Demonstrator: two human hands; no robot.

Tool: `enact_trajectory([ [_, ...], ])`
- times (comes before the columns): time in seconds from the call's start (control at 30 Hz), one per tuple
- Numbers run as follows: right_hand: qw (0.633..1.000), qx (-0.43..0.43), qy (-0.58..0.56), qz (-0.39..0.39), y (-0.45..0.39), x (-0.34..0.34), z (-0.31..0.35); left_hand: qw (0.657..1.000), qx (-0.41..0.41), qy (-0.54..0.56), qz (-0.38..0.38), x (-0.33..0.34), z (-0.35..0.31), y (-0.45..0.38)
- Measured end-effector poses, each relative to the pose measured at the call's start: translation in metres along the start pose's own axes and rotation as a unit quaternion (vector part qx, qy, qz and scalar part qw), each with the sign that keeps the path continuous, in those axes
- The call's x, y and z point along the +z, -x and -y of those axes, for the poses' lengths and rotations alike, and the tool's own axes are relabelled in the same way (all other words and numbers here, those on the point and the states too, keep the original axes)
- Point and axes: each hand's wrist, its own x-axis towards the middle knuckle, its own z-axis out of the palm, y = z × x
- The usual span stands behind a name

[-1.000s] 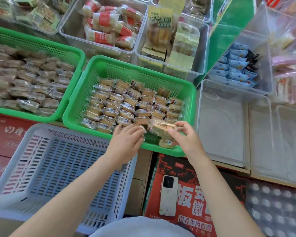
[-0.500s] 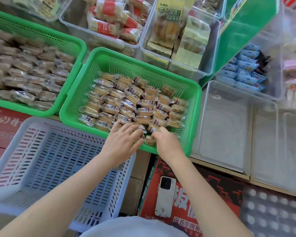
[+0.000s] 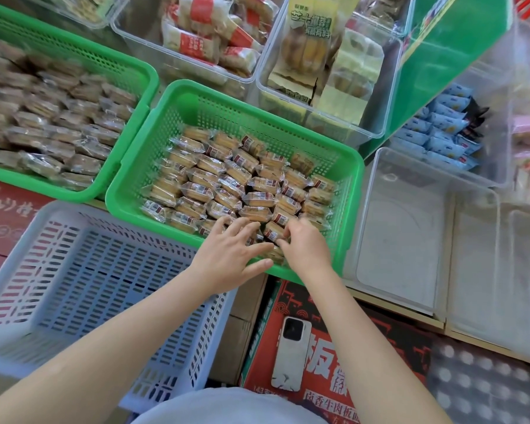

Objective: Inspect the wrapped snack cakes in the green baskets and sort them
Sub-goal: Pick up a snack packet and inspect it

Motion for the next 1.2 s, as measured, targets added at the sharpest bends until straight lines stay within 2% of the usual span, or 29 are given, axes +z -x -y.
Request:
enact_trajectory([
  [0.2,0.999,-0.020,0.043,-0.015,0.001,0.005,0.003,1.000,0.003,-0.010,-0.004,0.000,0.001,0.000],
  [0.4,0.997,-0.037,-0.073,-0.011,0.015,-0.013,0.000,1.000,0.003,-0.007,-0.004,0.003,0.004,0.000],
  [0.53,0.978,-0.045,-0.167,-0.118,0.041,-0.040,-0.001,1.000,-0.001,0.023,-0.020,0.000,0.004,0.003],
  [0.6,0.956,-0.033,-0.235,-0.172,0.060,-0.058,0.000,0.987,-0.021,0.155,-0.041,-0.010,0.000,0.008],
  [0.63,0.942,-0.013,-0.280,-0.185,0.068,-0.065,-0.001,0.959,-0.043,0.276,-0.057,-0.018,-0.006,0.012],
  [0.67,0.925,0.009,-0.329,-0.192,0.075,-0.070,-0.002,0.902,-0.072,0.420,-0.068,-0.028,-0.013,0.017],
  [0.73,0.881,0.058,-0.435,-0.175,0.087,-0.074,-0.001,0.724,-0.108,0.678,-0.067,-0.052,-0.031,0.031],
  [0.77,0.860,0.084,-0.477,-0.157,0.092,-0.074,0.001,0.633,-0.111,0.764,-0.056,-0.062,-0.038,0.038],
  [0.8,0.843,0.102,-0.510,-0.139,0.096,-0.075,0.003,0.556,-0.103,0.823,-0.048,-0.070,-0.044,0.045],
  [0.83,0.824,0.110,-0.541,-0.128,0.102,-0.075,0.005,0.504,-0.095,0.857,-0.047,-0.075,-0.048,0.051],
  [0.87,0.804,0.120,-0.570,-0.119,0.107,-0.076,0.008,0.478,-0.088,0.872,-0.053,-0.079,-0.052,0.058],
  [0.9,0.792,0.119,-0.589,-0.109,0.112,-0.075,0.008,0.471,-0.086,0.876,-0.061,-0.082,-0.054,0.064],
  [1.1,0.832,0.087,-0.541,-0.088,0.149,-0.068,0.015,0.519,-0.067,0.849,-0.065,-0.086,-0.067,0.101],
  [1.2,0.816,0.042,-0.571,-0.083,0.171,-0.066,0.018,0.500,-0.043,0.863,-0.052,-0.085,-0.074,0.119],
])
